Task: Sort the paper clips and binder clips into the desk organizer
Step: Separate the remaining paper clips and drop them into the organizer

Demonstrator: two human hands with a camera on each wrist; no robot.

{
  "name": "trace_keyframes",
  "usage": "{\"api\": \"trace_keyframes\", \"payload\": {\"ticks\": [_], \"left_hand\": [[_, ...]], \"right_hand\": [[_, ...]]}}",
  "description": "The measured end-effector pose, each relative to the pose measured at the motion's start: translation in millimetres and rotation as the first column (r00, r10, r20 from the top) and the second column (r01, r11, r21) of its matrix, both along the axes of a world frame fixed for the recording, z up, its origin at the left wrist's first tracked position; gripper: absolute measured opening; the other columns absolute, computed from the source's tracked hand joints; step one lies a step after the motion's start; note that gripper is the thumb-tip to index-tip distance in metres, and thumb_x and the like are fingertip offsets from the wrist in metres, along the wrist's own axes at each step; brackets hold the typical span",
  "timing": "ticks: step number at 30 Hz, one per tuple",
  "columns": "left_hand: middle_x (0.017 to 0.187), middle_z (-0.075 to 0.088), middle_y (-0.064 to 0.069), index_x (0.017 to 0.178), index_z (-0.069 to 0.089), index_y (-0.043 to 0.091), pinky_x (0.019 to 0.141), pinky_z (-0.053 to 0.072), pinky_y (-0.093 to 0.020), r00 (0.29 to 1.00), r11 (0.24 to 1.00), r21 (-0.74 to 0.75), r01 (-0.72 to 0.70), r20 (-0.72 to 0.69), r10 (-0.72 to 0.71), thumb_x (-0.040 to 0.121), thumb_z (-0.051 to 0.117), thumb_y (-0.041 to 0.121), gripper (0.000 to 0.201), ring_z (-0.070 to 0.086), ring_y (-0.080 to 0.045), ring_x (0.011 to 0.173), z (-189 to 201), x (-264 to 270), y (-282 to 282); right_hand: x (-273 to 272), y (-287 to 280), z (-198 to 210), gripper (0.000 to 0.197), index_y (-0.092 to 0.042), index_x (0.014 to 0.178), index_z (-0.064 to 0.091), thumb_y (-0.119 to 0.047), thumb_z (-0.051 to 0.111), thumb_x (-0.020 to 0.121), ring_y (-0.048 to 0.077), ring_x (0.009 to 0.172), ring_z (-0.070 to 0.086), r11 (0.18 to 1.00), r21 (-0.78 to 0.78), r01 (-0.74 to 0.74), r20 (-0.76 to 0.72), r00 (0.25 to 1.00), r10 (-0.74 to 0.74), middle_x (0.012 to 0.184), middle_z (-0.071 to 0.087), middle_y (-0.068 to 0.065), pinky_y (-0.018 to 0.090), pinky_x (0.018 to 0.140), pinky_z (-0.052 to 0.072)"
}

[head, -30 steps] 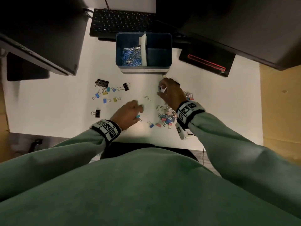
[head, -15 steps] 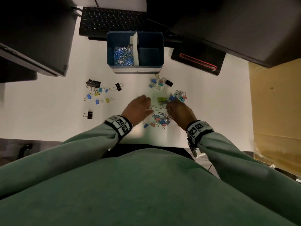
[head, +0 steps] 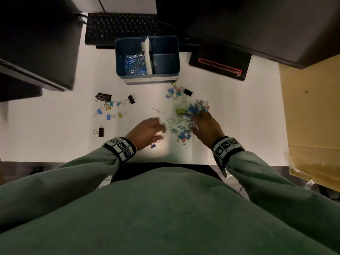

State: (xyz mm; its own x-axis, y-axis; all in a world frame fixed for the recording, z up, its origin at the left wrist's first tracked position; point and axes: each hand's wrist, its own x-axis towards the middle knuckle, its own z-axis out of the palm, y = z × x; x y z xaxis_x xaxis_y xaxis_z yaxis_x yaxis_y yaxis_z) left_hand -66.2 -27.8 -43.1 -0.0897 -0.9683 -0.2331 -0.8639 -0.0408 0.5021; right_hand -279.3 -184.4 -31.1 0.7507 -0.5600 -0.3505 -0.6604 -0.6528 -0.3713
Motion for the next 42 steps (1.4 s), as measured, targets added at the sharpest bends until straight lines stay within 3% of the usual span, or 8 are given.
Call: {"api": "trace_keyframes", "payload": {"ticks": [6, 13, 15, 20, 26, 30, 35, 42], "left_hand": [[0.095, 0.059, -0.010, 0.094, 0.059, 0.008, 0.077, 0.047, -0.036, 0.883, 0.871, 0.150, -0.467, 0.138, 0.449, 0.082, 0.072, 0.019, 0.021, 0.058, -0.027, 0.081, 4.8, 34.2, -11.1], [0.081, 0.061, -0.006, 0.076, 0.057, 0.016, 0.064, 0.054, -0.040, 0.921, 0.909, 0.152, -0.389, 0.096, 0.378, 0.082, 0.059, 0.003, 0.014, 0.060, -0.027, 0.068, -5.3, 20.2, -35.2], [0.088, 0.059, -0.008, 0.087, 0.059, 0.014, 0.065, 0.054, -0.039, 0.924, 0.915, 0.130, -0.381, 0.090, 0.372, 0.082, 0.064, 0.007, 0.010, 0.060, -0.030, 0.071, -5.0, 20.1, -42.0], [0.120, 0.053, -0.013, 0.127, 0.053, 0.009, 0.084, 0.052, -0.039, 0.945, 0.940, 0.097, -0.326, 0.073, 0.320, 0.073, 0.081, 0.020, 0.061, 0.055, -0.030, 0.101, -10.9, 29.0, -37.7], [0.097, 0.057, -0.011, 0.093, 0.056, 0.009, 0.069, 0.052, -0.038, 0.967, 0.965, 0.083, -0.250, 0.064, 0.245, 0.084, 0.058, 0.001, 0.012, 0.056, -0.027, 0.082, -14.9, 23.3, -46.4], [0.096, 0.055, -0.017, 0.094, 0.054, 0.003, 0.070, 0.050, -0.045, 0.971, 0.957, 0.166, -0.238, 0.074, 0.229, 0.087, 0.051, 0.002, 0.007, 0.056, -0.033, 0.081, -9.0, 21.2, -46.4], [0.102, 0.055, -0.022, 0.102, 0.053, -0.002, 0.073, 0.049, -0.047, 0.971, 0.939, 0.251, -0.237, 0.036, 0.236, 0.085, 0.047, -0.003, 0.018, 0.057, -0.038, 0.086, -4.1, 21.0, -42.5], [0.086, 0.060, 0.002, 0.089, 0.059, 0.010, 0.064, 0.041, -0.008, 0.802, 0.828, 0.064, -0.557, -0.218, 0.557, 0.092, 0.054, 0.006, 0.008, 0.054, -0.003, 0.072, 51.1, 57.7, -42.9]], "right_hand": [[39.6, 18.5, 2.2, 0.041, -0.006, 0.116, 0.054, -0.011, 0.072, 0.079, 0.032, 0.102, 0.056, 0.954, 0.065, -0.292, -0.037, 0.955, 0.295, 0.113, 0.057, 0.015, 0.043, 0.085, 0.051], [68.3, 17.0, -13.9, 0.012, -0.007, 0.101, 0.055, -0.004, 0.056, 0.090, 0.028, 0.087, 0.060, 0.957, 0.070, -0.281, -0.046, 0.958, 0.284, 0.095, 0.059, 0.010, 0.029, 0.066, 0.038], [73.5, 13.5, -13.5, 0.015, -0.007, 0.103, 0.054, -0.008, 0.058, 0.089, 0.029, 0.089, 0.059, 0.972, 0.049, -0.230, 0.013, 0.973, 0.230, 0.097, 0.057, 0.010, 0.032, 0.067, 0.042], [74.9, 15.9, -8.1, 0.052, -0.007, 0.124, 0.047, -0.028, 0.071, 0.083, 0.029, 0.106, 0.054, 0.980, 0.066, -0.187, -0.054, 0.980, 0.191, 0.121, 0.050, 0.014, 0.040, 0.081, 0.052], [94.0, 22.5, -15.7, 0.027, -0.002, 0.114, 0.052, -0.003, 0.059, 0.088, 0.029, 0.098, 0.060, 0.982, 0.030, -0.188, -0.045, 0.981, 0.189, 0.114, 0.055, 0.016, 0.035, 0.080, 0.052], [101.6, 16.7, -19.8, 0.010, -0.003, 0.100, 0.056, -0.005, 0.050, 0.092, 0.031, 0.082, 0.063, 0.977, 0.073, -0.199, -0.053, 0.978, 0.203, 0.099, 0.058, 0.015, 0.036, 0.068, 0.050], [94.3, -1.2, -17.0, 0.009, -0.002, 0.087, 0.064, -0.005, 0.055, 0.086, 0.027, 0.078, 0.060, 0.949, 0.304, -0.077, 0.027, 0.997, 0.072, 0.088, 0.065, 0.015, 0.045, 0.076, 0.053], [113.9, -35.9, 55.5, 0.009, -0.006, 0.092, 0.068, -0.012, 0.069, 0.087, 0.016, 0.066, 0.067, 0.799, 0.595, 0.085, 0.251, 0.925, -0.285, 0.079, 0.070, 0.007, 0.028, 0.064, 0.059]]}}
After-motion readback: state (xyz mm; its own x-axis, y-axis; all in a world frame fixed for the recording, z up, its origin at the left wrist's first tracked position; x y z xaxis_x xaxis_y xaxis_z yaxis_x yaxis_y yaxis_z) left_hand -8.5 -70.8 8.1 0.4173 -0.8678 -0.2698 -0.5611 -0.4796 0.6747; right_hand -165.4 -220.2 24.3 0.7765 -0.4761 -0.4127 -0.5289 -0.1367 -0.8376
